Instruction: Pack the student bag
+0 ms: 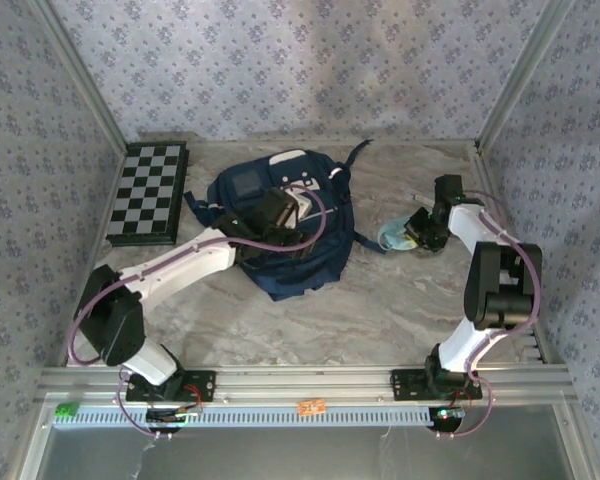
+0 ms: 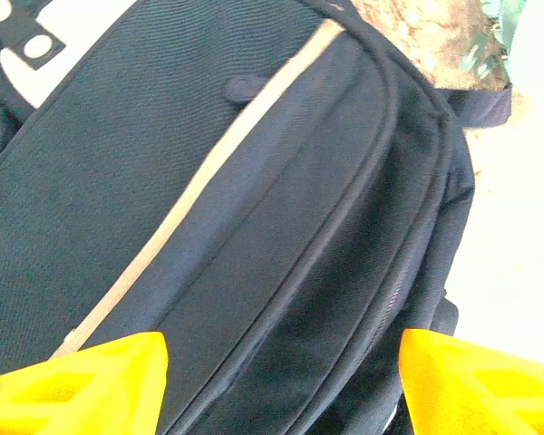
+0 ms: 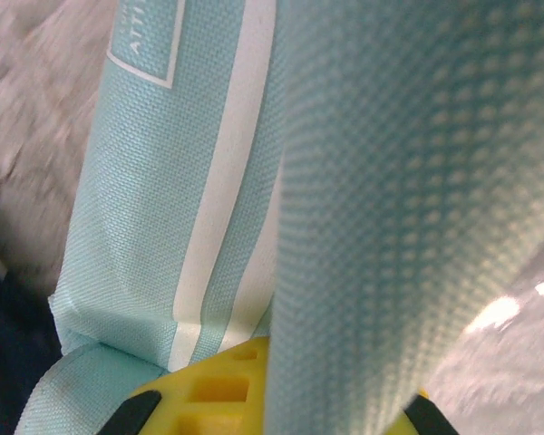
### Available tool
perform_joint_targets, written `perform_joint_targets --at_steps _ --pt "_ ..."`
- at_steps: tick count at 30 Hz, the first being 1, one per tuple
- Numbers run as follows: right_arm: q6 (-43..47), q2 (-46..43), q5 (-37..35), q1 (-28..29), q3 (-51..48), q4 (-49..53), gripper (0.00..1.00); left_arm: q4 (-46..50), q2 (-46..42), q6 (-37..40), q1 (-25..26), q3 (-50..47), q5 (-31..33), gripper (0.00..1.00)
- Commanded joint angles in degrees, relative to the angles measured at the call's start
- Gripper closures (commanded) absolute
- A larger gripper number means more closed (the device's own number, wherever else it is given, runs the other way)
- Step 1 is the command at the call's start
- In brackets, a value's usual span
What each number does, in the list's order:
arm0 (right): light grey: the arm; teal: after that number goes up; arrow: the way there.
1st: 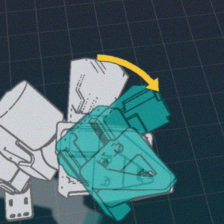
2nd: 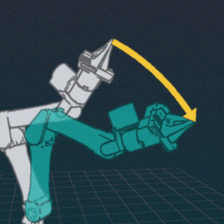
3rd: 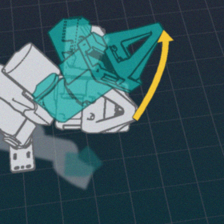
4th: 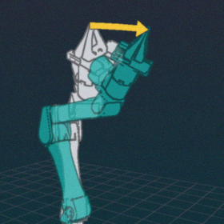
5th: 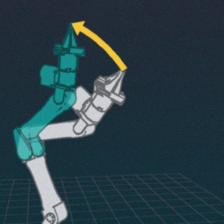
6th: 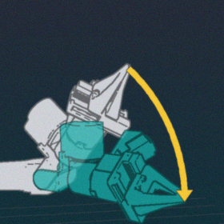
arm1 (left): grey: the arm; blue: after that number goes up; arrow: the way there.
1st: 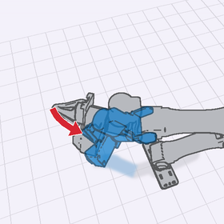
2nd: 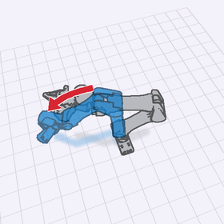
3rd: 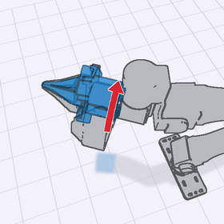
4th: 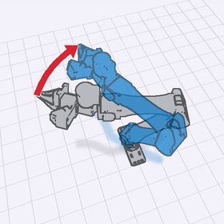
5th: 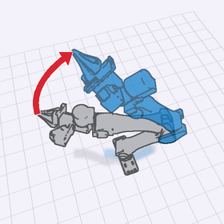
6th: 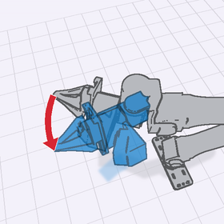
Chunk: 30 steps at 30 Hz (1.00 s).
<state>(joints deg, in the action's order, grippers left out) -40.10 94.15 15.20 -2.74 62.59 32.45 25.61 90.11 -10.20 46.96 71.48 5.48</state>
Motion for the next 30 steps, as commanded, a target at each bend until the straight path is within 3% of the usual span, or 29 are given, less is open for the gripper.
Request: perform_joint_targets --at_steps 1,7,13,16,21,22,30 --pt "2.57 -6.13 1.84 1.44 -2.25 3.47 0.92 1.81 3.50 5.15 1.09 3.65 3.05 0.31" --pt "2.61 -13.10 3.53 2.70 -5.60 5.59 0.92 1.64 10.69 8.33 1.12 9.26 7.10 0.32" --pt "3.27 -15.35 3.66 3.52 -6.79 7.05 0.93 3.56 17.20 11.26 0.88 15.57 13.90 0.40" --pt "3.18 -16.27 4.28 3.62 -7.55 6.76 0.95 2.03 18.12 12.18 0.42 16.18 13.29 0.55" --pt "3.62 -18.26 3.96 4.53 -5.77 9.80 0.96 4.90 18.70 12.78 -0.46 19.94 11.28 0.96" --pt "3.58 -18.68 3.96 4.78 -4.98 10.73 0.96 5.87 18.18 12.75 -0.41 20.90 10.51 1.00" --pt "9.71 -21.20 11.60 14.15 3.11 17.16 0.95 11.12 10.07 11.33 -1.99 30.29 4.76 1.00"
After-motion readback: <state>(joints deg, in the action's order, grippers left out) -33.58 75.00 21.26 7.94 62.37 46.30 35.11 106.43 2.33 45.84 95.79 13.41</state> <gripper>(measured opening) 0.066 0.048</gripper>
